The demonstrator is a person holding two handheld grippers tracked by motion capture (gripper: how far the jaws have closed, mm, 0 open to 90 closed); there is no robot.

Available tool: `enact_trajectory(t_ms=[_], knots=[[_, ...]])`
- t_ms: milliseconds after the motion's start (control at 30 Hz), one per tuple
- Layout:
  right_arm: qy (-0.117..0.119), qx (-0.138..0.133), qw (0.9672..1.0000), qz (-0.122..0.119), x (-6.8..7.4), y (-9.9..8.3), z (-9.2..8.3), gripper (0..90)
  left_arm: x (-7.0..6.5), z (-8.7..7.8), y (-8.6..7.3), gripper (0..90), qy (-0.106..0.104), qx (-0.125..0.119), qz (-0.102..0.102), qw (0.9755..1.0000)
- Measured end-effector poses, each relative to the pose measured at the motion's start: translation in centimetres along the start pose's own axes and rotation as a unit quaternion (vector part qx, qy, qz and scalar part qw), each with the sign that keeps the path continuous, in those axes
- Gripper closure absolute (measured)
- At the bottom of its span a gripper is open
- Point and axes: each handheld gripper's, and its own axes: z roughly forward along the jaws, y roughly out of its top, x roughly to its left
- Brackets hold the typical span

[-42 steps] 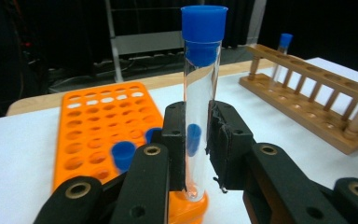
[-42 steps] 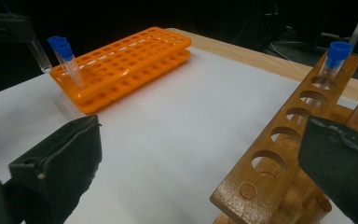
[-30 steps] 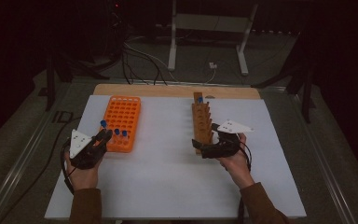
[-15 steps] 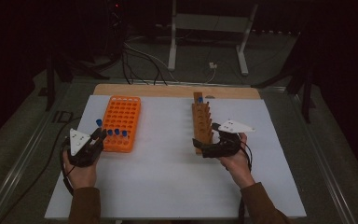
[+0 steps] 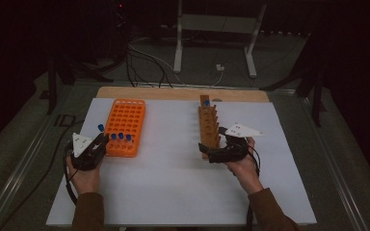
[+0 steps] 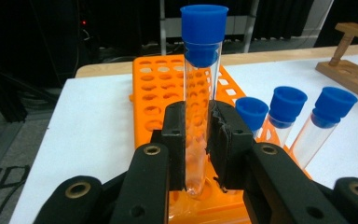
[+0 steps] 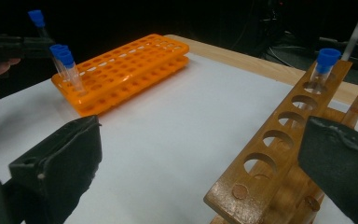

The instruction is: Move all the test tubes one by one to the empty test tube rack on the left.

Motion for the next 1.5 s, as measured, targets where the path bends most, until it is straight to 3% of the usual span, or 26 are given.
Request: enact_trajectory(t_ms=[200, 333, 567, 633, 1033, 1267, 1433, 1500], knots=[[0.002, 0.002, 1.0, 0.0, 0.1, 0.0, 0.0, 0.0, -0.3, 0.8, -0.5, 76.9, 0.001, 0.036, 0.012, 0.9993], [0.002, 0.002, 1.0, 0.0, 0.1, 0.0, 0.1, 0.0, -0.5, 1.3, -0.7, 77.4, 0.005, 0.069, 0.024, 0.9974], [0.004, 0.004, 1.0, -0.001, 0.2, -0.1, 0.1, 0.0, -0.3, 1.5, -0.8, 77.9, 0.002, 0.084, 0.015, 0.9964], [0.004, 0.005, 1.0, -0.002, 0.2, -0.1, 0.2, 0.0, -0.5, 1.8, -0.9, 78.0, 0.004, 0.1, 0.022, 0.9948], [0.007, 0.009, 0.9999, -0.005, 0.4, -0.2, 0.3, 0.0, -0.4, 1.5, -0.9, 76.3, 0.0, 0.102, 0.019, 0.9946], [0.008, 0.009, 0.9999, -0.002, 0.3, -0.2, 0.3, 0.0, 0.0, 0.8, -1.0, 58.6, -0.009, 0.1, 0.014, 0.9948], [0.008, 0.008, 0.9999, 0.0, 0.3, -0.1, 0.3, 0.0, -0.3, -0.1, -0.7, 47.2, -0.028, 0.085, 0.006, 0.996], [0.007, 0.007, 0.9999, -0.001, 0.2, -0.1, 0.2, 0.0, -0.5, -0.4, -0.7, 43.2, -0.044, 0.075, -0.002, 0.9962]])
